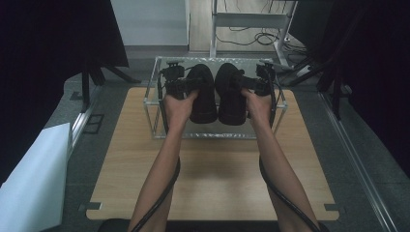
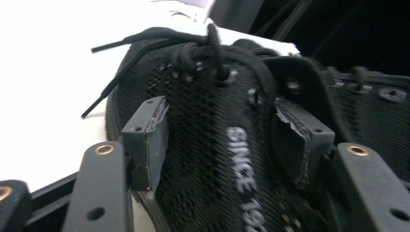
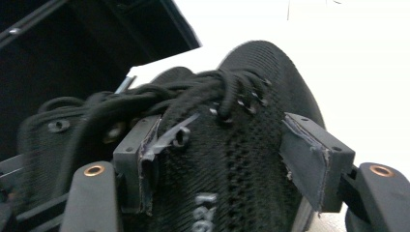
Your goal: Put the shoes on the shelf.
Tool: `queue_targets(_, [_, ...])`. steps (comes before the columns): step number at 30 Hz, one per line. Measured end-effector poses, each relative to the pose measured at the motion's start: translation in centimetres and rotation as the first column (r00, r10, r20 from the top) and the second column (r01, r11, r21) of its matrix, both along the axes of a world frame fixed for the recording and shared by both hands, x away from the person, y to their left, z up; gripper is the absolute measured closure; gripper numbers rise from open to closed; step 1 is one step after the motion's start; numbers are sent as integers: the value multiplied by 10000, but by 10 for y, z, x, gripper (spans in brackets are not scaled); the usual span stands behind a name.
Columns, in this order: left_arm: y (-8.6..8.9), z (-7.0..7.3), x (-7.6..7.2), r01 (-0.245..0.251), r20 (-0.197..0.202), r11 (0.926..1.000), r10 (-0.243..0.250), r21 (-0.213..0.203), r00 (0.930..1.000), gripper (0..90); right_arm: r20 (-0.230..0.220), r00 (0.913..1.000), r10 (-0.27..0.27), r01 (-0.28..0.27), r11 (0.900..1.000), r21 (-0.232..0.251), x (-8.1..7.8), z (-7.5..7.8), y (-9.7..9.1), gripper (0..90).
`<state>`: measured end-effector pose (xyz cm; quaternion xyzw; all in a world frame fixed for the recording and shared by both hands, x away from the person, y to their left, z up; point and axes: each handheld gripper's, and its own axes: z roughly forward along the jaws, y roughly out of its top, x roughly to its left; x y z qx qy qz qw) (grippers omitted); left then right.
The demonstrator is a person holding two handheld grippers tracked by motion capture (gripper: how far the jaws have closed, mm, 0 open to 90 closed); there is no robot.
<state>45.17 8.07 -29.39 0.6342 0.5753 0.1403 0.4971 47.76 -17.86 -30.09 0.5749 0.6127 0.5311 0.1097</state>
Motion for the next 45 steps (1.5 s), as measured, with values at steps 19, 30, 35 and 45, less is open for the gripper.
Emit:
queue_targets(19, [44, 5, -63, 2120, 1383, 9763, -2042, -436, 9691, 504, 1287, 9629, 2370, -2396, 9708, 51, -56, 7, -57, 443])
queue_targets(30, [53, -37, -105, 2763, 1639, 9608, -2763, 235, 9470, 812, 1745, 9233, 3422, -3267, 9385, -1120, -107, -28, -62, 801])
queue_targets(35, [51, -51, -119, 2944, 1769, 9556, -2919, 126, 9399, 853, 1912, 9049, 3803, -3603, 9235, -1315, -123, -41, -55, 885])
queue_targets(45, [34, -49, -109, 2890, 1667, 9528, -3010, 928, 9389, 852, 2024, 9129, 3543, -3193, 9292, -1862, -120, -41, -40, 896])
